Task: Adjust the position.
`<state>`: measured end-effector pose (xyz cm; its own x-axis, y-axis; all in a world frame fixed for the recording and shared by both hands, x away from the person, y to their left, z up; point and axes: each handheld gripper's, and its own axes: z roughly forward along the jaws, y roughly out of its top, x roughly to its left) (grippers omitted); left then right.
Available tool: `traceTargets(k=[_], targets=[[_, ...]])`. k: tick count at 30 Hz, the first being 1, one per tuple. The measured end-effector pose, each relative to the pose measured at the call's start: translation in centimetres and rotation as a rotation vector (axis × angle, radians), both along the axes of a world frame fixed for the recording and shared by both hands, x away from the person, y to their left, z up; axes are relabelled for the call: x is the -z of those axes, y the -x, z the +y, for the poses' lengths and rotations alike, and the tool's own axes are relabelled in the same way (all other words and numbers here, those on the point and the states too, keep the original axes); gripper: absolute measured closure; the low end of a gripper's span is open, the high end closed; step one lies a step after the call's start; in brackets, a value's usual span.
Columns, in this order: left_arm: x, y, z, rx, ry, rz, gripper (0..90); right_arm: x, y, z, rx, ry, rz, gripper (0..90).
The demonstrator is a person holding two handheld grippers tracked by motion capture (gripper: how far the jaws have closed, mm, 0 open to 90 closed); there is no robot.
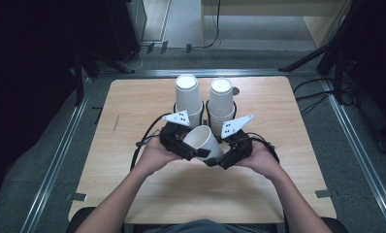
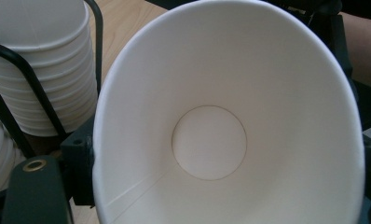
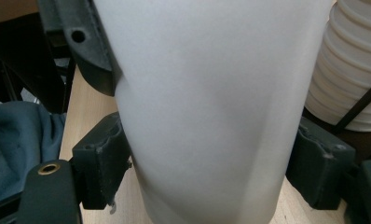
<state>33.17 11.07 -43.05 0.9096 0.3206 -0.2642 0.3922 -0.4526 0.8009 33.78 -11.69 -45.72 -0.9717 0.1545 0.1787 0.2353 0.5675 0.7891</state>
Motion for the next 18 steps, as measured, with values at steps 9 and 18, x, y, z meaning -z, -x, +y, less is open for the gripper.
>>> traceTargets(k=[9, 18], targets=[[-0.31, 0.0, 0.24, 0.011, -0.027, -0.008, 15.6, 0.02, -0.12, -0.02, 0.009, 0.011, 0.024, 15.1], [-0.5, -0.11, 0.67, 0.001, -0.078, -0.026, 15.6, -0.11, -0.11, -0.76, 0.025, 0.052, 0.019, 14.8]])
